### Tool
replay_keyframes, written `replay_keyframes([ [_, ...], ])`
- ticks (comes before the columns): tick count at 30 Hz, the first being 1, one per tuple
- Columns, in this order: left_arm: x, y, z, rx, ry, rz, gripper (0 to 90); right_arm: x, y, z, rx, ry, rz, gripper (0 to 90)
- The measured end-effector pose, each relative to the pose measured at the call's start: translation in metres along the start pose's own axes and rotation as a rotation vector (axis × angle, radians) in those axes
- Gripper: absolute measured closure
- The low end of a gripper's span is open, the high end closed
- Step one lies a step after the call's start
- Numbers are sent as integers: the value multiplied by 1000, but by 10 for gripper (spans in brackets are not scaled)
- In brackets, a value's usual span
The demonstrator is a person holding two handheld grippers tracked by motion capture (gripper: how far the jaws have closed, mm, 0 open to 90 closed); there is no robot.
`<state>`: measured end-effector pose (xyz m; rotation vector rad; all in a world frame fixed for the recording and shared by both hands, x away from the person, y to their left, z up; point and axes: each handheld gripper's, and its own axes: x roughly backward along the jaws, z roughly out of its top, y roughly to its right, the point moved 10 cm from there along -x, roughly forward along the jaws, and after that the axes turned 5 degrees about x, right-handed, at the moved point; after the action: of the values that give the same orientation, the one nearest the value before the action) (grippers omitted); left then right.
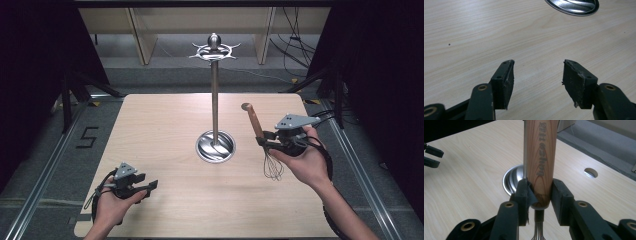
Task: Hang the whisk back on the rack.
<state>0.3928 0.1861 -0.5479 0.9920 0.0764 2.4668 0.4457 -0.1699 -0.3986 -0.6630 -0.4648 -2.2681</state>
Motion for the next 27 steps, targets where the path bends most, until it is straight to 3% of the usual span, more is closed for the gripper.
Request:
replay_keyframes([
  [3, 0, 0, 0, -1, 0, 0, 414, 3, 3, 5, 14, 7, 0, 697],
  [6, 0, -1, 0, -3, 1, 6, 414, 4, 3, 10, -4, 22, -8, 697],
  [12, 0, 0, 1, -1, 8, -1, 414, 6, 5, 18, 31, 22, -2, 696],
  [13, 0, 0, 1, 1, 9, 0, 414, 6, 4, 20, 10, 27, -7, 697],
  [15, 0, 0, 1, 1, 9, 3, 414, 7, 4, 21, 12, 20, 1, 697],
  [16, 0, -1, 1, -1, 8, 6, 414, 7, 7, 24, 25, 39, -18, 696],
  [17, 0, 0, 1, 1, 8, -1, 413, 7, 7, 25, 43, 31, -1, 697],
  [20, 0, 0, 1, -1, 8, -1, 413, 9, 7, 29, 30, 41, -5, 696],
  [21, 0, 0, 1, -1, 9, 0, 413, 10, 5, 30, 5, 34, -6, 697],
  [22, 1, 0, 1, -2, 3, 2, 413, 11, 8, 33, 28, 47, -9, 696],
  [25, 0, 0, 1, 0, 5, 0, 413, 11, 7, 37, 4, 65, -13, 696],
  [27, 1, 0, 1, -3, -2, 1, 412, 12, 8, 39, 17, 69, -3, 696],
])
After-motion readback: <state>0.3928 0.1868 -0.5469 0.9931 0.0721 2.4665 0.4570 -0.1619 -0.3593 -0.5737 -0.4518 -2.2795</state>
